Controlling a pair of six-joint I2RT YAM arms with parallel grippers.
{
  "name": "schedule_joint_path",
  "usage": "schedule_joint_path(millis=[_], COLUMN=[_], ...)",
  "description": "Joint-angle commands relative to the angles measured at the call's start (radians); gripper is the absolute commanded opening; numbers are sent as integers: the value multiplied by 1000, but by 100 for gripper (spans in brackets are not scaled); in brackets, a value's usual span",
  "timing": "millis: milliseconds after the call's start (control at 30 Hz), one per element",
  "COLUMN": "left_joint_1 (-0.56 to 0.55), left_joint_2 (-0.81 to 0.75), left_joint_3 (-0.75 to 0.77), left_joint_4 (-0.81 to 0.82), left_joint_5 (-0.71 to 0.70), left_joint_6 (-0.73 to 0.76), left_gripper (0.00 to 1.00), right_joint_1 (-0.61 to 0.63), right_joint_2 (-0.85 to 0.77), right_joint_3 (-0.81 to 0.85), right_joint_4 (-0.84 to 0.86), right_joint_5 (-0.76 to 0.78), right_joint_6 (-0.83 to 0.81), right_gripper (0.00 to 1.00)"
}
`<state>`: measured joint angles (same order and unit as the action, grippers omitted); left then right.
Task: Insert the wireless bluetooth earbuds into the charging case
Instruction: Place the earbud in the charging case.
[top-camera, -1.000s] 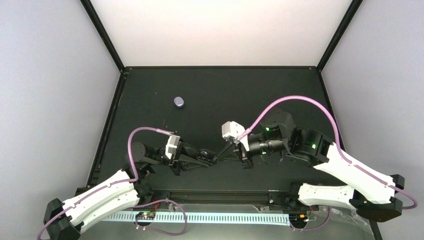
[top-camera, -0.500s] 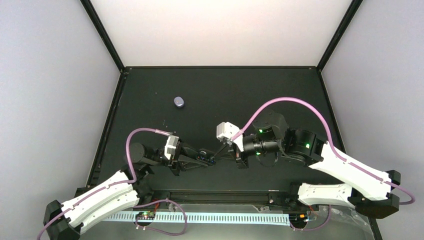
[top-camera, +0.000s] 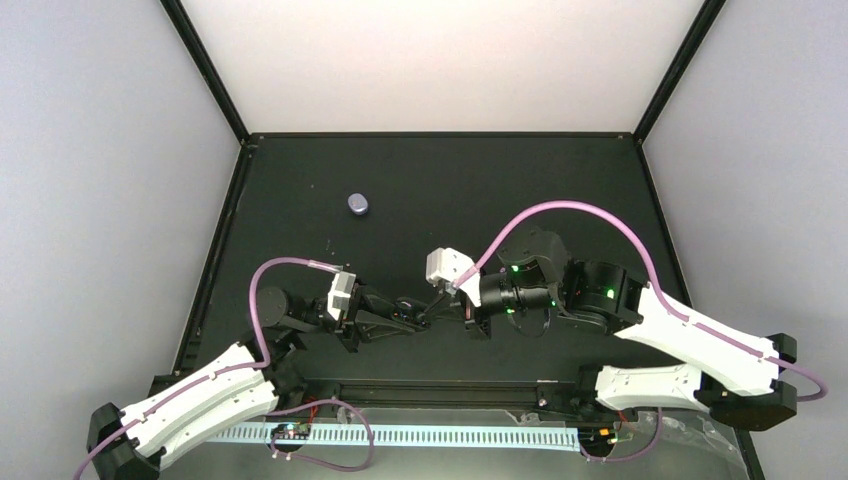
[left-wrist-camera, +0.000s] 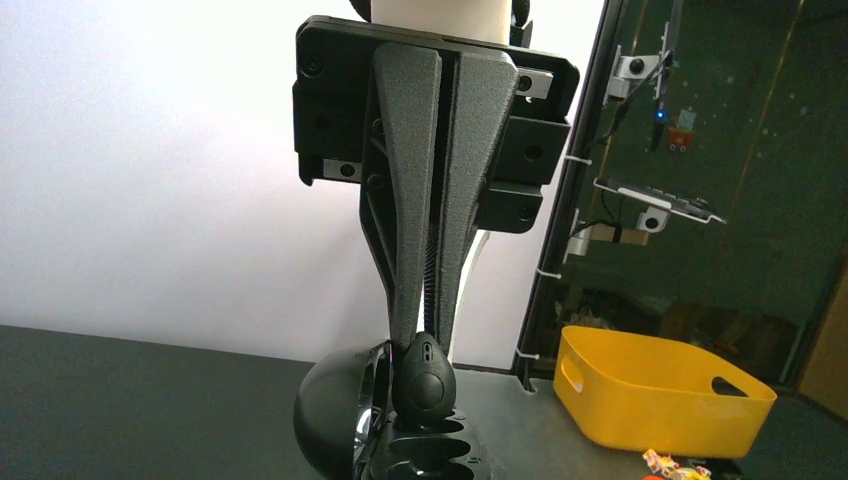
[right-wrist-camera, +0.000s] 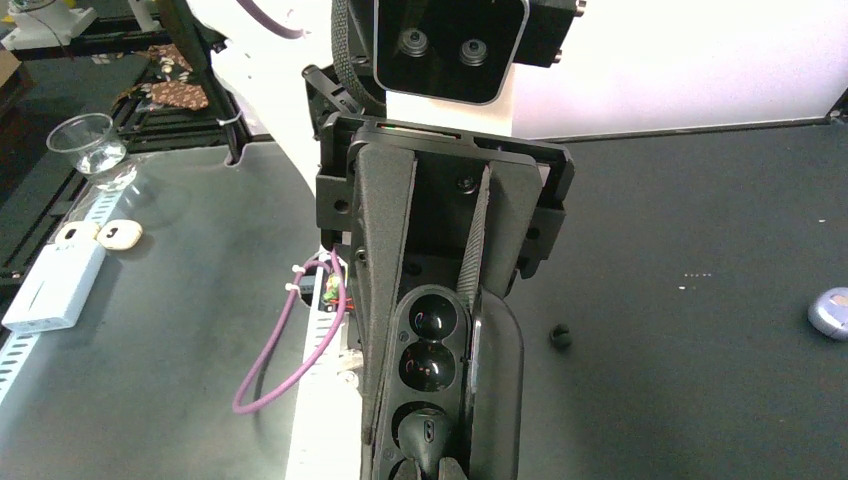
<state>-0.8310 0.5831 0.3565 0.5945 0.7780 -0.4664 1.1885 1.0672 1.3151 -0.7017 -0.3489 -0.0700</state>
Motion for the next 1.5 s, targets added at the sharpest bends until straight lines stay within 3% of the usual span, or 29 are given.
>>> schedule_joint_path(millis=[0,533,767,1467], left_joint_1=[-7,-10,-14,-19], left_joint_2=[-13,-14,-16,-11], left_joint_3=[44,42,40,4], left_joint_4=[21,26,8,11], left_joint_5=[-9,-19,-19,-45], left_joint_6=[14,11,23,17], left_gripper=[2,2,2,1], right_joint_1=[19,40,41,42], right_joint_2=[14,23,0,-48], right_joint_3=[20,17,21,15], right_joint_4=[-21,-52,-22,-1], right_joint_5=[48,54,54,100], right_joint_6=[-15,-22,-6,16], right_gripper=[1,1,14,24])
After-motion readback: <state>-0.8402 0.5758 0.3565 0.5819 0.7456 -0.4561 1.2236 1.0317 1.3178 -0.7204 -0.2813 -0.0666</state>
